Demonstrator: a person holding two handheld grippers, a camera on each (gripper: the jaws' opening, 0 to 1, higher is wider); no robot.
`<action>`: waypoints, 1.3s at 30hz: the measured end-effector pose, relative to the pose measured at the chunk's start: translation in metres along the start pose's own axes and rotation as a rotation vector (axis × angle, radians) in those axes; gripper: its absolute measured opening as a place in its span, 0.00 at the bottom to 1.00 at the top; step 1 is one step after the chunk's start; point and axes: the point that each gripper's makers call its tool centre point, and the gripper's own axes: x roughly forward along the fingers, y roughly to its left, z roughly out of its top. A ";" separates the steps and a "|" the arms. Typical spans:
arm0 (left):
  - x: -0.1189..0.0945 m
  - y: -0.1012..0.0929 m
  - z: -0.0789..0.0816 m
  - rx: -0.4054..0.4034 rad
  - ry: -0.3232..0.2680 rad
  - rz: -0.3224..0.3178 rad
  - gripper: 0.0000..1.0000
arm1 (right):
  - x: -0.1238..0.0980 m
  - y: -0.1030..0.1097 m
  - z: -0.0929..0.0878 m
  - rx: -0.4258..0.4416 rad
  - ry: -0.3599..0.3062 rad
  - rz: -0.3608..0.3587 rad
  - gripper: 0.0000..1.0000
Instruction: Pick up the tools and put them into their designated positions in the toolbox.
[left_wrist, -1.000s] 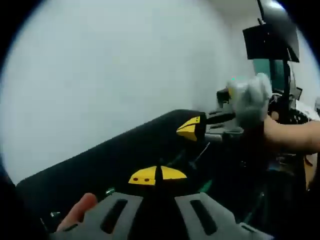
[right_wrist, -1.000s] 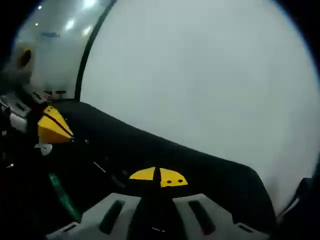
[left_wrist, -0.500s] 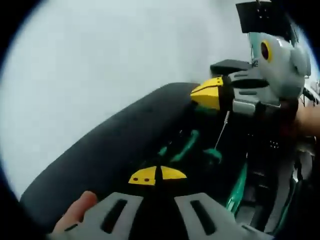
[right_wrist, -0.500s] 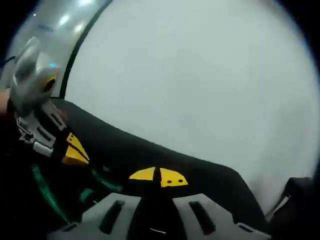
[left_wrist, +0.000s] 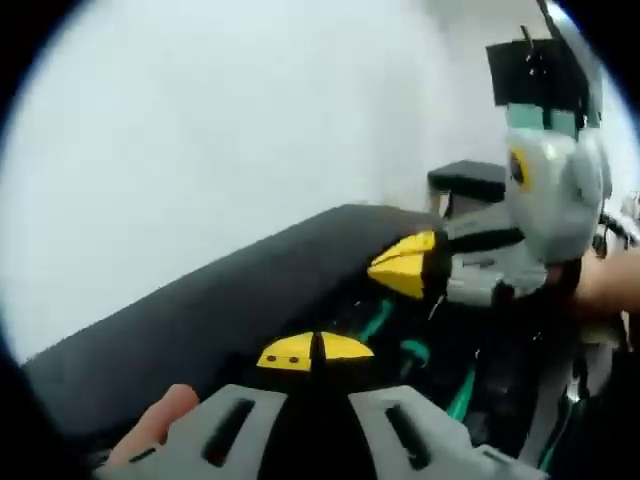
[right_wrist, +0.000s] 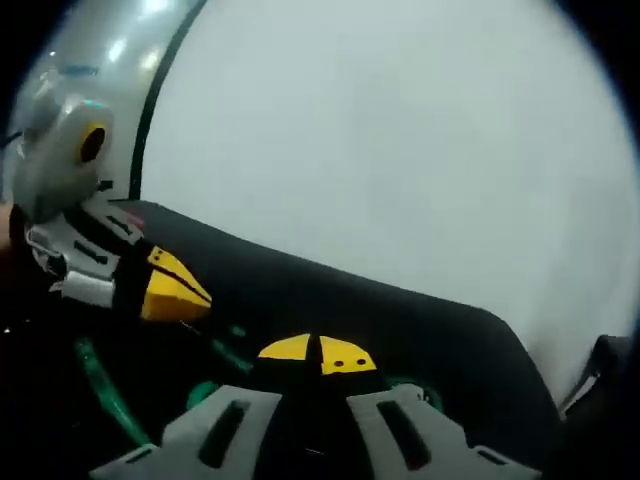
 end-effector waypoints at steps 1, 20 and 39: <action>0.005 0.000 -0.009 0.045 0.054 0.025 0.03 | 0.002 -0.001 -0.005 0.006 0.025 0.003 0.00; 0.015 -0.004 -0.007 0.126 0.043 0.052 0.00 | 0.002 0.015 -0.008 -0.128 0.033 0.024 0.00; 0.034 0.009 -0.007 0.176 0.084 0.109 0.00 | -0.007 0.017 -0.014 -0.161 0.017 0.038 0.00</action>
